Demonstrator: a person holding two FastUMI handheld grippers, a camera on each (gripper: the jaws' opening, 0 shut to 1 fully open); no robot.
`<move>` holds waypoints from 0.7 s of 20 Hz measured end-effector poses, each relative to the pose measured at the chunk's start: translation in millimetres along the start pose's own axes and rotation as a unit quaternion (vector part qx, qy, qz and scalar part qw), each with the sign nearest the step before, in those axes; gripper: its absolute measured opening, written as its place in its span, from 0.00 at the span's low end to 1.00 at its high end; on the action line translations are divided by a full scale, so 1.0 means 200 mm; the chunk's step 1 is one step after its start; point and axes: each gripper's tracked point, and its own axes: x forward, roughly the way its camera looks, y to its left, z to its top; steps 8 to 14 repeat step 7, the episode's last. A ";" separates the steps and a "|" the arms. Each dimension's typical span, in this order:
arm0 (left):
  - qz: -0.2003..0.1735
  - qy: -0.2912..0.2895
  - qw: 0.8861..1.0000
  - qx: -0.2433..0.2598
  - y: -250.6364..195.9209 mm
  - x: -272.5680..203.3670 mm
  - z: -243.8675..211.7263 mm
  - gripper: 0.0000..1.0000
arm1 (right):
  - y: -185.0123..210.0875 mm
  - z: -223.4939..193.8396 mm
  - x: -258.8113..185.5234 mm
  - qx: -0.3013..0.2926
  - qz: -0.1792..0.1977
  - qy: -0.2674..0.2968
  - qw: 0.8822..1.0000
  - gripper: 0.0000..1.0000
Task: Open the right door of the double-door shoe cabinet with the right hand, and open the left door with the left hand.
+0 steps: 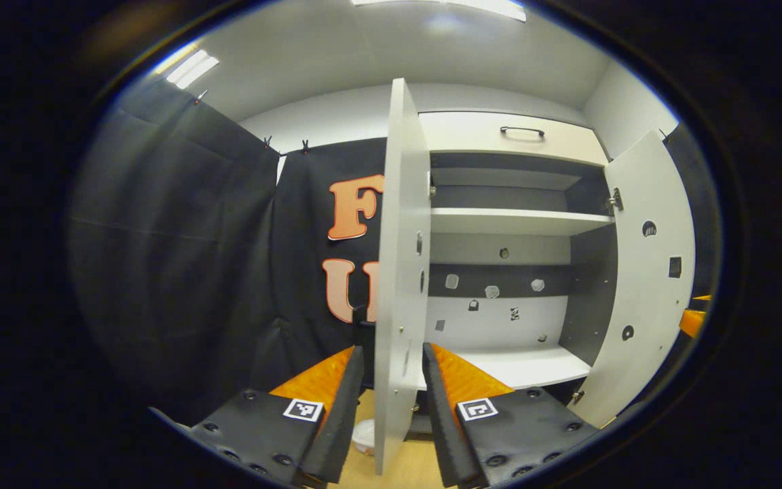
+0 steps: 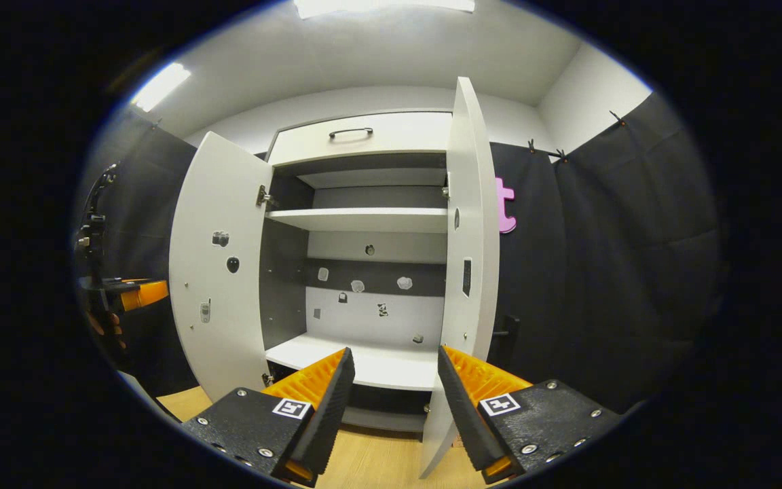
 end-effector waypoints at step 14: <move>-0.039 0.002 0.999 0.013 -0.33 -0.04 0.02 0.90 | -0.13 0.03 -0.03 -0.005 0.006 -0.010 1.000 0.80</move>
